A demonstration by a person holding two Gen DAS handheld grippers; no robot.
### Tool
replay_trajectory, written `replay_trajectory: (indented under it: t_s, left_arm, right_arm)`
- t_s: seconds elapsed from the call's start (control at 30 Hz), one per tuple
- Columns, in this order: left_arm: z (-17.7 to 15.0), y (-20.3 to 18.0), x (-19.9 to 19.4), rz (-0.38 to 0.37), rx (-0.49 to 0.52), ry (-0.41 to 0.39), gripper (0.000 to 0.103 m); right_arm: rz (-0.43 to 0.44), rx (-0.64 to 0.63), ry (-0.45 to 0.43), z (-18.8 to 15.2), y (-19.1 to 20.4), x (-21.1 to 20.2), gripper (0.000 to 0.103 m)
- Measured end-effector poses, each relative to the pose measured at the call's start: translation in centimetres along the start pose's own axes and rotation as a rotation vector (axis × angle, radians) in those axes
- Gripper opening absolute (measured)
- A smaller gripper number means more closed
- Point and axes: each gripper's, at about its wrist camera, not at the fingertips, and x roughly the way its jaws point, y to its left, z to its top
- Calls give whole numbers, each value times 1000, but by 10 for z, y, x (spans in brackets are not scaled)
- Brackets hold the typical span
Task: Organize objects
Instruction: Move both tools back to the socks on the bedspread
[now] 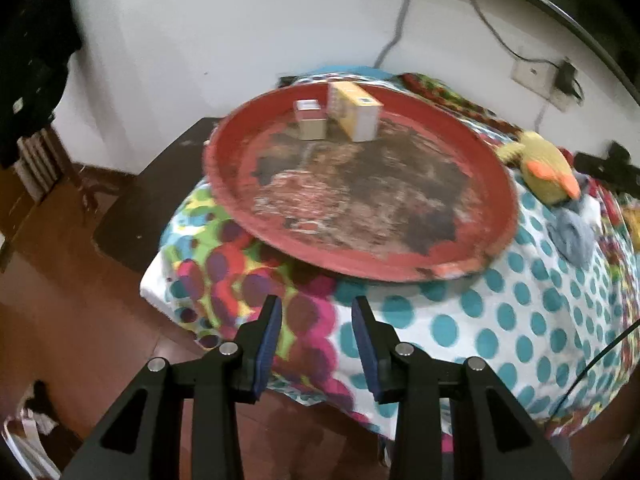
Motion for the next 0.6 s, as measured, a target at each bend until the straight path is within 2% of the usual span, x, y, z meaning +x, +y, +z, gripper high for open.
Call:
replay_trajectory:
  t_s: [0.07,0.2,0.33,0.43,0.53,0.6]
  left_arm:
    - [-2,-12,0,-26,34,9,37]
    - [-8,-34,0,-46,99,17,37]
    - [-16,-56,-5,-21,190,-4,37]
    - [-23,-79,-9,41,294,-51,37]
    - [-29,-94,-7,24,326,-53,37]
    - [-30,-105,-3,-32,311,-27,37]
  right_arm:
    - [-36,56,15,-14,-39,-8,56]
    - [-72,123,43,-35,-88,-11,56]
    - [-91,137,34,-45,-109,-4,56]
    - [-83,143,30,-48,-120,10,56]
    - [-54,170,41,-48,-131,31,56]
    - [-39,182,46,-46,-137,42,56]
